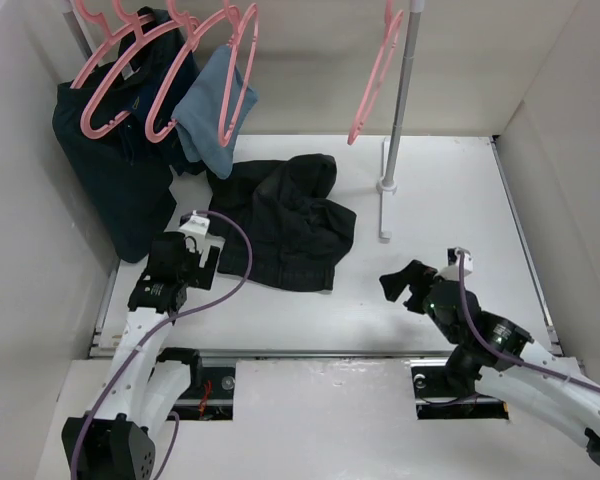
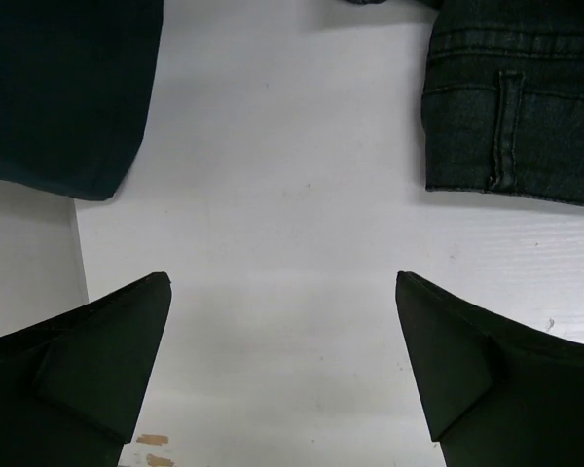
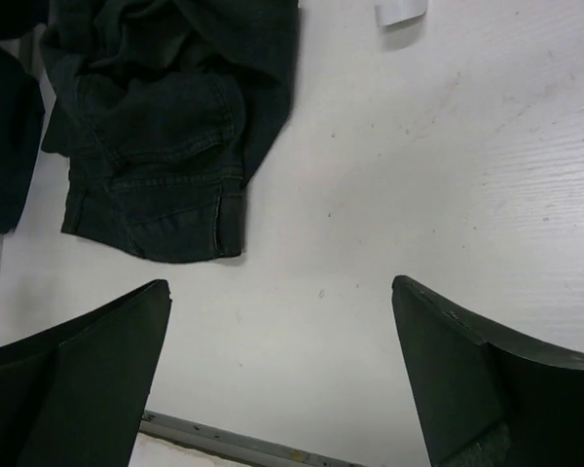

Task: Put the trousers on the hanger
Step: Flatten out the trousers at the center of the board.

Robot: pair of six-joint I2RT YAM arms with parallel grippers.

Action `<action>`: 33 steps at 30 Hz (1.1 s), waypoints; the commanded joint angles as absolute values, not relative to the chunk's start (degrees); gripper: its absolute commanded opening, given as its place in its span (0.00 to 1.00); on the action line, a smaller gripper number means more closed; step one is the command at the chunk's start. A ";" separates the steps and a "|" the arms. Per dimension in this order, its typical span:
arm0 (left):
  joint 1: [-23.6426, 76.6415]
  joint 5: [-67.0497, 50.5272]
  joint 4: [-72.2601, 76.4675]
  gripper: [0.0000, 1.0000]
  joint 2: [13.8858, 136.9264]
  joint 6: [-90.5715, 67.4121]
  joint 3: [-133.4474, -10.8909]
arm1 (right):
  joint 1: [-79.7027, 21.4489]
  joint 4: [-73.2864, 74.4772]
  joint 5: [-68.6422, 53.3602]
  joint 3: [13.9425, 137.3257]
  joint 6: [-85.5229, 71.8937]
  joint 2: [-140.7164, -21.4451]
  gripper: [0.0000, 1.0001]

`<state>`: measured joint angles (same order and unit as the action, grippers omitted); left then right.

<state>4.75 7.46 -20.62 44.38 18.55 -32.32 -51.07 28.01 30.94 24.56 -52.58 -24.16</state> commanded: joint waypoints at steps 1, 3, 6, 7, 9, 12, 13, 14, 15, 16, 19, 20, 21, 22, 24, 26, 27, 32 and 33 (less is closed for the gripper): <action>4.48 9.30 -21.88 1.00 43.24 16.62 -35.50 | -51.24 22.33 27.61 25.58 -48.35 -25.57 1.00; 4.48 12.11 -21.88 1.00 43.76 15.29 -35.51 | -51.24 19.00 26.11 26.19 -44.22 -28.46 1.00; 4.48 14.41 -21.88 1.00 44.30 14.06 -36.04 | -51.24 15.21 23.39 29.96 -38.27 -38.35 1.00; 4.48 15.63 -21.10 1.00 44.30 12.67 -36.04 | -51.24 15.21 22.77 31.80 -36.23 -42.24 1.00; 4.48 16.17 -19.61 1.00 44.30 11.79 -36.04 | -52.02 16.60 23.89 39.26 -31.49 -56.50 1.00; 4.48 13.98 -18.98 1.00 44.30 12.30 -37.78 | -56.85 22.66 31.97 53.19 -29.28 -71.15 1.00; 4.48 13.97 -18.98 1.00 44.30 12.30 -38.58 | -58.52 23.81 33.38 55.96 -26.31 -78.67 1.00; 4.48 13.45 -18.98 1.00 44.30 12.30 -40.15 | -60.36 22.95 34.79 57.90 -24.19 -81.79 1.00; 4.48 13.45 -18.98 1.00 44.30 12.30 -40.69 | -63.86 21.37 34.80 60.62 -21.65 -84.52 1.00; 4.48 13.45 -18.98 1.00 43.51 11.61 -40.69 | -65.03 18.40 34.02 61.95 -17.97 -89.68 1.00; 4.48 15.64 -18.29 1.00 42.10 10.82 -40.44 | -65.65 17.75 28.75 70.01 -15.83 -97.10 1.00; 4.48 16.51 -18.28 1.00 40.88 10.03 -40.43 | -65.65 17.14 27.52 72.14 -13.30 -101.73 1.00; 4.48 17.31 -17.50 1.00 40.26 10.02 -38.86 | -65.65 17.14 26.90 74.33 -11.97 -104.13 1.00; 4.48 17.84 -16.71 1.00 40.25 10.02 -38.33 | -65.65 17.14 26.29 78.97 -10.74 -106.59 1.00; 4.48 17.84 -16.70 1.00 39.46 10.02 -37.80 | -65.65 20.37 25.32 84.96 -7.65 -114.93 1.00; 3.96 17.84 -16.17 1.00 39.46 10.02 -37.79 | -65.65 25.11 24.43 93.37 -7.65 -120.47 1.00; 3.96 17.32 -15.56 1.00 39.46 10.02 -37.27 | -65.65 26.35 24.43 95.52 -7.65 -125.11 1.00; 2.72 17.93 -14.77 1.00 38.94 9.50 -37.27 | -65.65 32.60 20.68 104.49 -9.40 -134.03 0.57; 1.94 17.93 -14.77 1.00 38.94 9.49 -37.27 | -65.65 33.13 19.52 105.98 -9.40 -134.03 0.44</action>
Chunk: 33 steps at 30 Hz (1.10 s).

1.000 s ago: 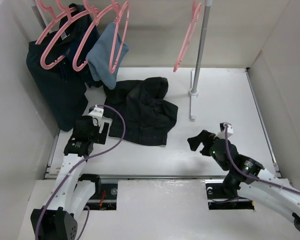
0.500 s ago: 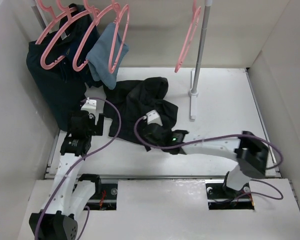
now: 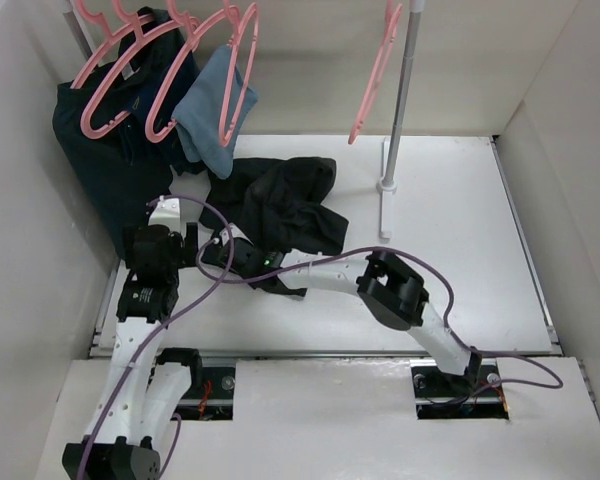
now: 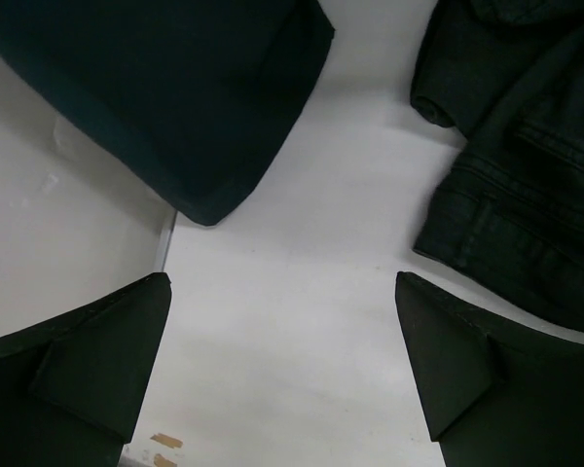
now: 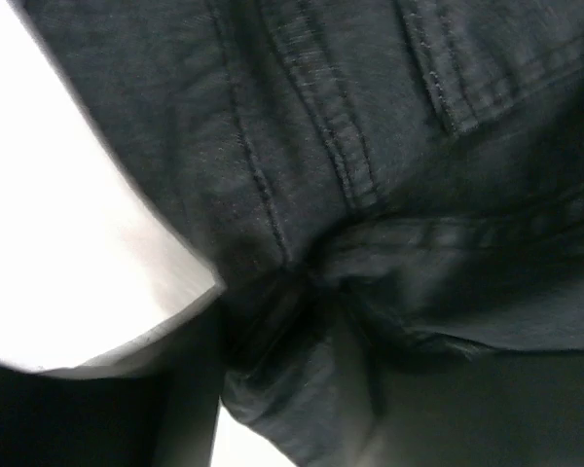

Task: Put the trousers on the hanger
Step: Flatten out the trousers at the center of the board.

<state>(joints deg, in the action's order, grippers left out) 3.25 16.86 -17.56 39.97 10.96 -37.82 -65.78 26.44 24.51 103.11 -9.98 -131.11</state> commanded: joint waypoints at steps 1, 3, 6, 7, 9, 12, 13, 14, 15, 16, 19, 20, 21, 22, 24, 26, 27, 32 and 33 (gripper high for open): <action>1.24 17.93 -14.77 1.00 38.94 9.49 -37.27 | -65.65 33.13 18.21 106.61 -9.40 -133.34 0.00; 1.23 18.63 -14.24 1.00 38.94 8.97 -37.27 | -65.65 32.61 14.26 108.01 -8.27 -130.45 0.00; 0.62 19.68 -14.24 1.00 38.94 8.96 -37.27 | -65.65 27.00 2.61 108.72 -6.59 -118.78 0.00; -0.08 19.69 -14.24 1.00 38.94 8.36 -37.27 | -65.65 21.33 -0.76 107.42 -6.59 -114.83 0.00; -0.09 20.30 -14.24 1.00 38.94 8.35 -37.27 | -65.65 14.36 -7.26 104.34 -9.57 -102.43 0.00; -0.09 20.30 -13.71 1.00 39.46 8.35 -37.27 | -61.37 4.94 -13.07 96.44 -20.79 -89.33 0.00; -0.09 18.74 -13.71 1.00 39.98 8.35 -37.27 | -56.65 2.92 -16.92 93.37 -24.66 -86.60 0.00; -0.09 18.02 -13.71 1.00 40.60 8.35 -37.96 | -53.90 0.12 -17.75 85.77 -28.61 -83.88 0.00; -0.09 17.41 -13.19 1.00 40.61 9.05 -37.97 | -51.01 0.09 -17.75 81.60 -35.96 -79.32 0.00; -0.09 16.10 -13.18 1.00 41.56 10.44 -38.66 | -47.84 0.09 -18.28 77.30 -39.08 -77.28 0.00; -0.09 12.32 -12.57 1.00 44.38 14.74 -40.51 | -33.44 0.62 -20.73 56.66 -53.75 -69.02 0.00; -0.09 11.00 -13.61 1.00 45.34 16.24 -42.34 | -25.48 0.62 -22.22 51.56 -56.23 -66.56 0.00; -0.09 9.42 -14.41 1.00 46.40 17.83 -43.49 | -21.66 1.31 -21.71 42.80 -57.21 -63.75 0.00; -0.09 7.66 -15.55 1.00 48.84 19.23 -44.72 | -17.97 7.06 -19.79 39.76 -58.17 -57.37 0.06; -0.09 1.86 -19.48 1.00 51.40 23.53 -48.50 | -9.28 17.61 -8.05 37.36 -58.18 -51.18 0.39; 0.87 -1.30 -21.96 1.00 55.01 25.30 -50.53 | -5.47 30.64 0.57 38.75 -54.33 -44.93 0.97; 1.75 -3.15 -23.97 1.00 56.06 26.18 -51.32 | -3.27 33.72 7.14 39.98 -53.01 -43.96 1.00; 8.07 -3.44 -23.83 1.00 61.68 28.12 -50.45 | -3.86 37.45 6.96 48.33 -37.05 -46.30 1.00; 8.96 -2.64 -23.04 1.00 62.57 28.12 -49.84 | -5.09 37.44 5.55 49.04 -35.70 -47.88 1.00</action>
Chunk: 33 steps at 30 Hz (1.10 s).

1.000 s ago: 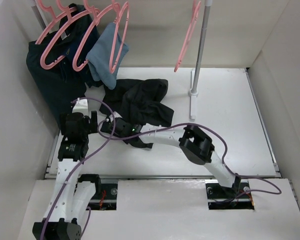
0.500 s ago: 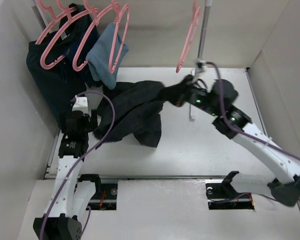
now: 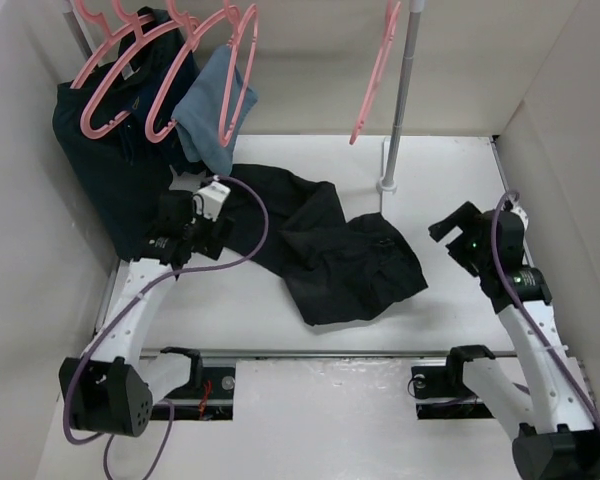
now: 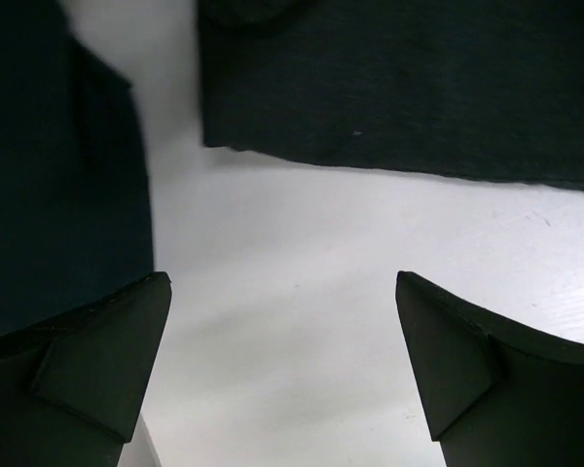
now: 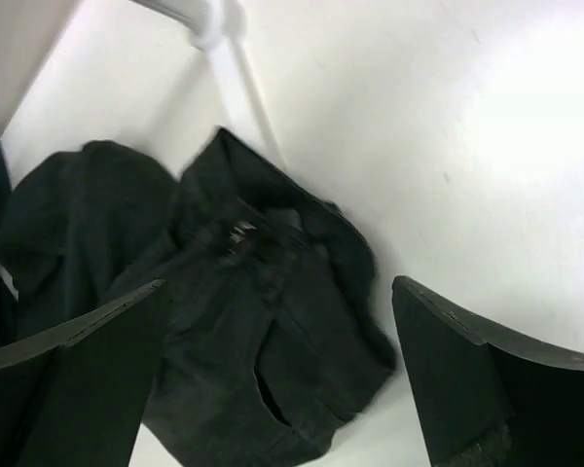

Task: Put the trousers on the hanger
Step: Flatten out the trousers at the center of the board.

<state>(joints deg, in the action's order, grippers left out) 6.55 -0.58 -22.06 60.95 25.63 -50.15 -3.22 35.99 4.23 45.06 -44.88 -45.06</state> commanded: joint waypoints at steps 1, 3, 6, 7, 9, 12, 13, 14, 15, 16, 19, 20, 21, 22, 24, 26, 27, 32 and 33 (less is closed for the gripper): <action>9.66 -0.90 -21.20 1.00 63.54 28.12 -49.31 | -9.01 37.44 4.93 49.83 -35.16 -49.64 1.00; 10.89 0.43 -19.43 1.00 66.79 28.12 -48.52 | -14.04 38.50 5.98 51.06 -35.16 -54.83 1.00; 12.21 2.45 -15.74 1.00 71.08 27.51 -47.12 | -20.47 32.29 1.60 50.45 -37.43 -60.09 1.00; 12.22 3.24 -14.43 1.00 72.15 27.51 -47.11 | -21.26 30.78 0.63 50.45 -38.57 -61.42 1.00; 12.83 7.37 -10.47 1.00 75.30 28.21 -45.45 | -21.27 29.54 0.09 52.19 -40.95 -64.23 1.00; 14.24 11.59 -5.99 1.00 79.18 29.61 -44.13 | -21.27 31.19 2.72 56.14 -41.66 -70.73 1.00; 14.93 12.38 -5.02 1.00 82.06 30.23 -44.12 | -21.27 34.86 3.51 57.03 -40.96 -73.54 1.00; 15.81 14.39 -4.23 1.00 83.57 30.23 -44.12 | -21.27 36.81 4.73 57.56 -40.96 -74.17 1.00; 16.34 15.55 -2.91 1.00 84.98 30.23 -44.12 | -21.79 38.13 8.05 57.57 -40.96 -74.18 1.00; 16.35 16.69 -2.29 1.00 87.51 30.23 -44.12 | -22.41 40.23 10.09 56.26 -41.48 -71.92 1.00; 17.57 17.49 -0.89 1.00 90.34 30.23 -44.12 | -23.55 42.88 13.27 53.62 -42.28 -67.95 1.00; 18.10 17.49 -0.18 1.00 91.83 30.23 -43.43 | -23.55 44.54 13.27 53.61 -42.80 -66.20 1.00; 18.11 18.19 0.43 0.97 92.45 30.23 -43.42 | -23.55 45.17 13.27 52.92 -42.80 -65.57 1.00; 18.63 19.32 2.18 0.90 93.16 30.23 -42.72 | -23.55 45.70 12.40 52.91 -43.59 -65.57 1.00; 19.24 19.95 2.81 0.75 94.83 30.23 -42.19 | -24.34 45.70 10.73 51.07 -44.38 -64.86 1.00; 19.25 19.34 3.52 0.55 95.36 30.23 -42.19 | -26.45 45.70 8.53 48.88 -46.41 -64.86 1.00; 19.25 18.29 3.52 0.36 95.36 29.71 -42.19 | -27.24 45.09 7.83 48.00 -48.32 -64.34 1.00; 19.78 16.00 2.99 0.00 93.17 28.56 -42.71 | -29.88 43.77 4.14 42.98 -53.61 -62.41 1.00; 19.78 16.00 2.99 0.00 92.56 28.56 -42.71 | -30.49 43.77 4.13 42.46 -53.61 -62.40 1.00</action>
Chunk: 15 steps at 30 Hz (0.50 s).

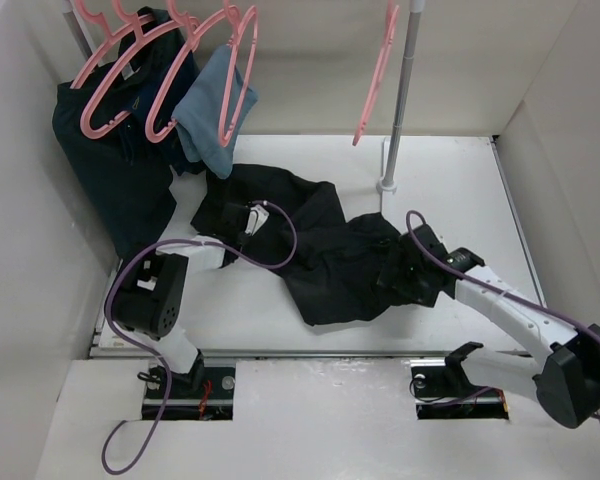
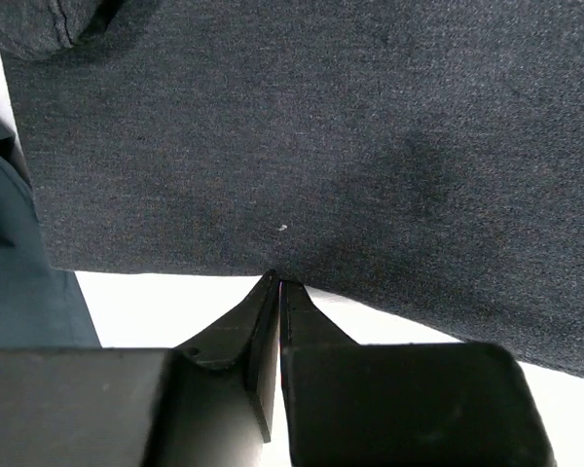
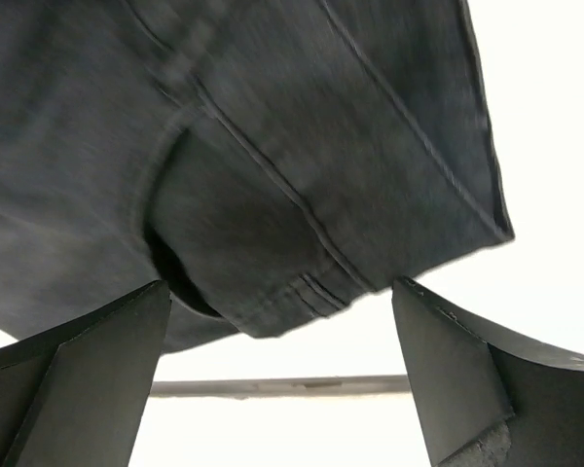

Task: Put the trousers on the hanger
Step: Flatten out the trousers at the center of the board.

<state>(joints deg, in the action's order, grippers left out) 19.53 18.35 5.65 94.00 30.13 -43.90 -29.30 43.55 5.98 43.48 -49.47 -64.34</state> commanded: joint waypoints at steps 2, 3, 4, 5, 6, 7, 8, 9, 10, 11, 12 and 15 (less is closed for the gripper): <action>19.78 16.61 1.50 0.00 89.75 27.95 -42.71 | -30.50 45.70 4.65 42.45 -54.75 -60.57 1.00; 19.78 16.61 -0.42 0.00 88.34 27.95 -42.02 | -31.11 46.40 5.79 42.45 -54.76 -60.56 1.00; 19.78 16.61 -1.57 0.00 84.76 27.95 -42.01 | -31.11 47.54 6.32 42.45 -54.76 -59.95 1.00; 18.38 16.61 -2.80 0.00 82.73 27.95 -41.14 | -31.11 47.55 6.33 42.45 -54.76 -59.94 1.00; 17.76 16.61 -5.34 0.00 80.70 27.95 -40.09 | -31.11 48.59 6.33 43.06 -54.76 -59.94 1.00; 17.14 16.61 -6.49 0.00 78.60 27.95 -40.08 | -31.81 49.47 6.33 43.76 -54.76 -59.94 1.00; 16.44 16.61 -7.63 0.00 74.66 27.95 -39.21 | -31.82 51.05 6.33 43.77 -55.54 -59.42 1.00; 16.44 17.22 -8.69 0.00 72.79 27.95 -38.68 | -32.86 51.59 6.33 43.77 -56.07 -58.81 1.00; 16.44 17.23 -10.62 0.00 71.03 27.95 -37.71 | -32.87 51.59 6.33 43.77 -56.07 -58.10 1.00; 16.44 17.75 -11.68 0.00 68.14 27.95 -37.71 | -32.87 48.81 6.33 41.94 -56.86 -56.62 1.00; 16.44 17.75 -12.82 0.00 66.90 27.95 -37.10 | -32.87 46.52 6.33 40.44 -56.87 -55.99 1.00; 16.44 17.75 -17.04 0.00 63.65 26.29 -36.47 | -27.00 36.96 4.31 33.77 -56.87 -57.03 1.00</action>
<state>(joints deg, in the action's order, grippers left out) 16.40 17.28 -9.93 66.26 28.21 -38.11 -30.63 44.56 4.73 38.24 -55.44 -56.51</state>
